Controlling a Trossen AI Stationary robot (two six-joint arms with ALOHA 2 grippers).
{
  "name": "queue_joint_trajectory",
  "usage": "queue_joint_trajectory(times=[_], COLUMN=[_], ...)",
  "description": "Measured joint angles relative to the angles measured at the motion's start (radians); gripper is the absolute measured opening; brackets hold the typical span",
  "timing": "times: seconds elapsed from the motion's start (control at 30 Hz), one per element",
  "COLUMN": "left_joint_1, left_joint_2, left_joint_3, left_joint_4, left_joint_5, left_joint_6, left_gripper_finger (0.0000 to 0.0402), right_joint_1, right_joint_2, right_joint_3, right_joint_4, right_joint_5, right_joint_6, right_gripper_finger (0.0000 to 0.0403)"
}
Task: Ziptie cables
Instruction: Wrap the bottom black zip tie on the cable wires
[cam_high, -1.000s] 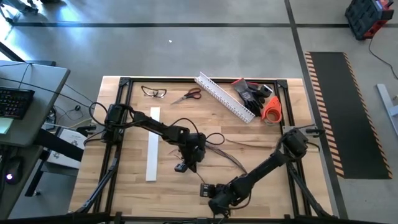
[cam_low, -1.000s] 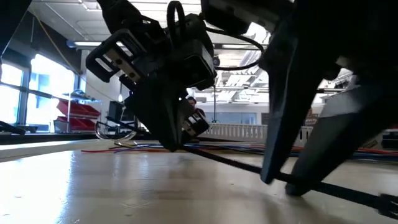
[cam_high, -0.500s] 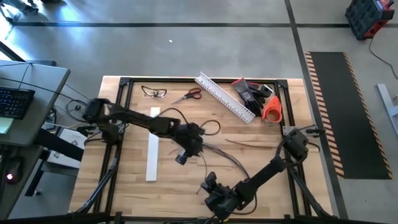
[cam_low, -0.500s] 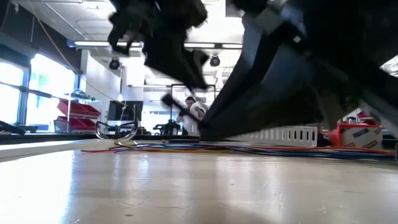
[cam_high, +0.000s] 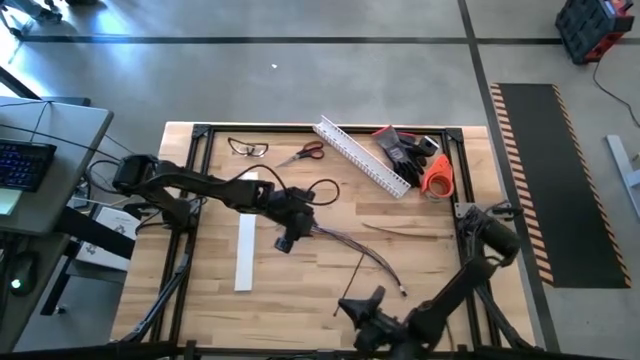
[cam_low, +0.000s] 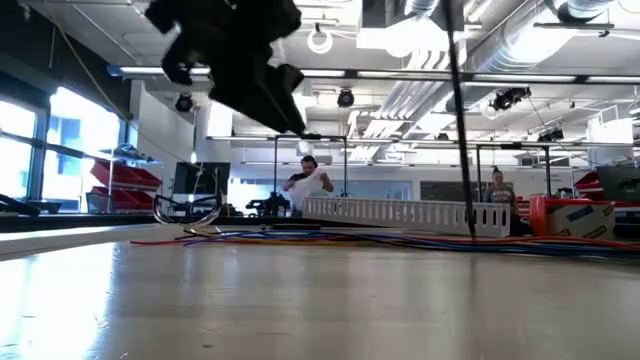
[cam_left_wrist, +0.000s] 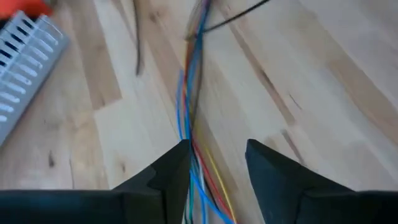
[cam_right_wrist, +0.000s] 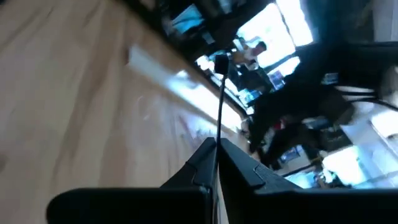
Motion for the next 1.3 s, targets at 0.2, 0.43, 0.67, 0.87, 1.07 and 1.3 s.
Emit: queue_joint_trajectory(times=[0.2,0.43,0.67,0.87,1.07,1.3], left_joint_1=[0.061,0.106,0.113,0.114,0.096,0.088], left_joint_2=[0.075,0.253,0.357,0.403,0.413,0.396], left_joint_3=[-0.099,-0.098,-0.094,-0.092,-0.091,-0.060], left_joint_4=[0.286,0.407,0.433,0.430,0.424,0.368], left_joint_5=[0.053,0.074,0.084,0.156,0.175,0.192], left_joint_6=[-0.044,-0.060,-0.078,-0.147,-0.176,-0.229], left_gripper_finger=[0.0147,0.0206,0.0251,0.0228,0.0145,0.0010], right_joint_1=[0.007,-0.014,-0.075,-0.083,-0.112,-0.131], right_joint_2=[-0.143,-0.163,-0.158,-0.164,-0.165,-0.165], right_joint_3=[0.002,0.002,-0.120,-0.366,-0.550,-0.632], right_joint_4=[-0.011,0.097,0.353,0.875,1.195,1.291], right_joint_5=[-0.166,-0.310,-0.464,-0.461,-0.499,-0.612], right_joint_6=[0.153,-0.027,-0.050,-0.195,-0.184,-0.159], right_gripper_finger=[0.0000,0.0000,0.0000,0.0000,0.0000,0.0000])
